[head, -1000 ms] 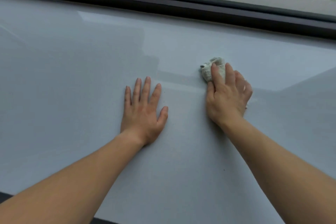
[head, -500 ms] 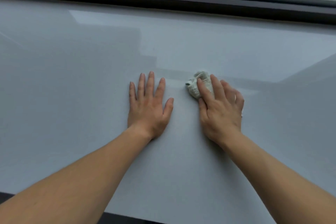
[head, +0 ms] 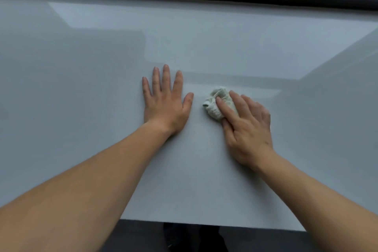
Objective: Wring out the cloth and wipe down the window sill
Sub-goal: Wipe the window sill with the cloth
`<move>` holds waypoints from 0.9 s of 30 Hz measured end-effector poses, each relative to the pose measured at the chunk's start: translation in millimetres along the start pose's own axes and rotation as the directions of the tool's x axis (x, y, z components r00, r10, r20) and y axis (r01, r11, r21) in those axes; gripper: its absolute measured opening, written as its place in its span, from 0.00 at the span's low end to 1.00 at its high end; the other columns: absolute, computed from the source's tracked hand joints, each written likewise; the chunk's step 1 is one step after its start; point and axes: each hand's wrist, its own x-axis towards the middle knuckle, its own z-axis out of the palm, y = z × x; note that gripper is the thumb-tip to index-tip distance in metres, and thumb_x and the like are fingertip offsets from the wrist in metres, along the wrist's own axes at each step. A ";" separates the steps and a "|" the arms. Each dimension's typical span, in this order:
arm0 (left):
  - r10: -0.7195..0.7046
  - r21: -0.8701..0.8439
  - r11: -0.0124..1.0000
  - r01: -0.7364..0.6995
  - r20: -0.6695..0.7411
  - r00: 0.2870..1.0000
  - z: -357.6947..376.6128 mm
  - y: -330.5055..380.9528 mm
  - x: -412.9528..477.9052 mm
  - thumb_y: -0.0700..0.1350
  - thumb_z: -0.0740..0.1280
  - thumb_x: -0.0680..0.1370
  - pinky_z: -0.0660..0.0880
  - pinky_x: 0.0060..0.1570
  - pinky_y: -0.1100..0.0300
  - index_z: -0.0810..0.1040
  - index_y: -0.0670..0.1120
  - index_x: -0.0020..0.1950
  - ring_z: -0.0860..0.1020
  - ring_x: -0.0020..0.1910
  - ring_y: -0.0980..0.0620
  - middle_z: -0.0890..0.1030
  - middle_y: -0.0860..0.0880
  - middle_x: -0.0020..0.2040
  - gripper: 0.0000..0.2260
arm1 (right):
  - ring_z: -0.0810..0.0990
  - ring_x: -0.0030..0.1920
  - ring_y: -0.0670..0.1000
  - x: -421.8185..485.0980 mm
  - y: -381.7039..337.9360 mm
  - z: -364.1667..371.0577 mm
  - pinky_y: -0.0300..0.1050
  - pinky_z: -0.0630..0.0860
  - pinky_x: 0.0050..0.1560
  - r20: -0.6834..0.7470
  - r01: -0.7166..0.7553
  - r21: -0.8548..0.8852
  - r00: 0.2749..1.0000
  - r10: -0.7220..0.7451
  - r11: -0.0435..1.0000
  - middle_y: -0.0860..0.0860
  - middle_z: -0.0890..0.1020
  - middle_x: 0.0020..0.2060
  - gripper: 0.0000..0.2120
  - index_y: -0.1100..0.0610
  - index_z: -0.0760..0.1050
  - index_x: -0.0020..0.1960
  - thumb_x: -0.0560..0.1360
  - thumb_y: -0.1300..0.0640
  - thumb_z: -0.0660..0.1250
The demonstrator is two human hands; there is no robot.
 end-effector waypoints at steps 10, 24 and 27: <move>0.043 -0.101 0.994 -0.042 0.012 0.999 -6.4 -4.7 -40.0 0.59 0.52 0.81 0.31 0.72 0.40 0.53 0.53 0.79 0.39 0.79 0.47 0.44 0.44 0.81 0.28 | 0.58 0.74 0.56 -36.0 -21.5 6.8 0.56 0.51 0.71 -0.042 -0.122 -0.018 0.992 0.121 0.992 0.49 0.61 0.77 0.23 0.40 0.61 0.76 0.81 0.46 0.53; 0.062 -0.173 0.982 -0.072 -0.065 0.996 15.3 -12.3 -125.3 0.59 0.43 0.79 0.36 0.76 0.46 0.55 0.53 0.80 0.41 0.79 0.50 0.47 0.45 0.81 0.29 | 0.64 0.71 0.57 -115.3 -47.0 19.5 0.57 0.56 0.69 -0.062 -0.005 -0.027 0.998 0.004 1.000 0.50 0.67 0.74 0.25 0.42 0.66 0.74 0.77 0.47 0.57; 0.072 -0.160 0.984 -0.081 -0.061 0.996 16.0 -12.7 -126.0 0.60 0.43 0.78 0.35 0.75 0.46 0.55 0.53 0.80 0.41 0.79 0.49 0.47 0.45 0.81 0.30 | 0.64 0.72 0.58 -103.9 -16.4 10.0 0.57 0.57 0.69 -0.021 -0.020 -0.036 1.000 0.020 0.999 0.51 0.67 0.75 0.25 0.41 0.66 0.74 0.77 0.47 0.57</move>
